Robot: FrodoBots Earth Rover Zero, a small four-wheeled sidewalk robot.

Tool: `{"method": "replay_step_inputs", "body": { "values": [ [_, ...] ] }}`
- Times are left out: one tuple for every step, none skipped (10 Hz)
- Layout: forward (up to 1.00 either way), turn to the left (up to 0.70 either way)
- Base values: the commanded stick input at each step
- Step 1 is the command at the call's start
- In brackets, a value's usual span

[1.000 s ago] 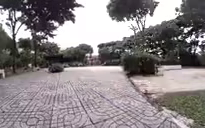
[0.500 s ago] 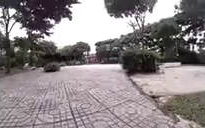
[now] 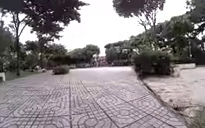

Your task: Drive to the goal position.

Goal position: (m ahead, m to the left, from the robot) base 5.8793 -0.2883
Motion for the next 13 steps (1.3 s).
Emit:
{"method": "replay_step_inputs", "body": {
  "values": [
    [0.70,0.00],
    [0.70,0.00],
    [0.70,0.00],
    [0.70,0.00],
    [0.70,0.00],
    [0.70,0.00],
    [0.70,0.00],
    [0.70,0.00],
    [0.70,0.00],
    [0.70,0.00],
    [0.70,0.00],
    [0.70,0.00],
    [0.70,0.00]
  ]
}}
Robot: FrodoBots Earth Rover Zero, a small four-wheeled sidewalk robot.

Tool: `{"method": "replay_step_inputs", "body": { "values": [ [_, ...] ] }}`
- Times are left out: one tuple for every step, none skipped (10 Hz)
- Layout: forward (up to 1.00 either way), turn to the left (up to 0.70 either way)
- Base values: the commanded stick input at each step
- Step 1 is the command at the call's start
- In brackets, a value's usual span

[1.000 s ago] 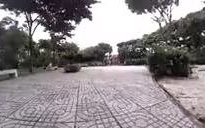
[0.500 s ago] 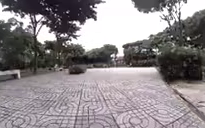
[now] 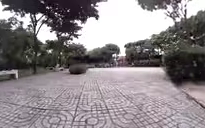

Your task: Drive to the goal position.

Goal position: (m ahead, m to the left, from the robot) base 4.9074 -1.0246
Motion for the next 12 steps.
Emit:
{"method": "replay_step_inputs", "body": {
  "values": [
    [0.70,0.00],
    [0.70,0.00],
    [0.70,0.00],
    [0.70,0.00],
    [0.70,0.00],
    [0.70,0.00],
    [0.70,0.00],
    [0.70,0.00],
    [0.70,0.00],
    [0.70,0.00],
    [0.70,0.00],
    [0.70,0.00]
  ]
}}
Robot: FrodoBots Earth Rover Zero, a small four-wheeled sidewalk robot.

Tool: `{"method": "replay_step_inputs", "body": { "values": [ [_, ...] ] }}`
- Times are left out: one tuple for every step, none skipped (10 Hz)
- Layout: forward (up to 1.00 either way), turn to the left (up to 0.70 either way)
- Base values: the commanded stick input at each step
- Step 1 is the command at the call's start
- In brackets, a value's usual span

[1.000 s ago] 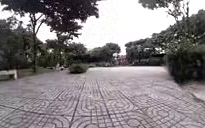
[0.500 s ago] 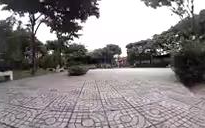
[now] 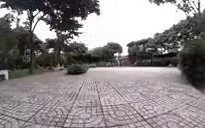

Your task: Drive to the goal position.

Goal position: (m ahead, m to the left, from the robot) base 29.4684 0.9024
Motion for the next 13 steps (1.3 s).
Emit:
{"method": "replay_step_inputs", "body": {
  "values": [
    [0.70,0.00],
    [0.70,0.00],
    [0.70,0.00],
    [0.70,0.00],
    [0.70,0.00],
    [0.70,0.00],
    [0.70,0.00],
    [0.70,0.00],
    [0.70,0.00],
    [0.70,0.00],
    [0.70,0.00],
    [0.70,0.00],
    [0.70,0.00]
  ]
}}
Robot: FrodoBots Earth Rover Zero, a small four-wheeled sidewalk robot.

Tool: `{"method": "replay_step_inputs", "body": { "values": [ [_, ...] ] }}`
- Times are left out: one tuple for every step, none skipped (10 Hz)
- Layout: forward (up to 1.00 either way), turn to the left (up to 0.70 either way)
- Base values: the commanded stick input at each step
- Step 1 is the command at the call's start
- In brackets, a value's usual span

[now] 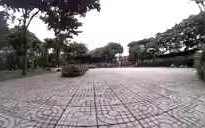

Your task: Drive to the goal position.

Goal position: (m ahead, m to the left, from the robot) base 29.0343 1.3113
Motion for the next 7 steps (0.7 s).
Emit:
{"method": "replay_step_inputs", "body": {
  "values": [
    [0.70,0.00],
    [0.70,0.00],
    [0.70,0.00],
    [0.70,0.00],
    [0.70,0.00],
    [0.70,0.00],
    [0.70,0.00]
  ]
}}
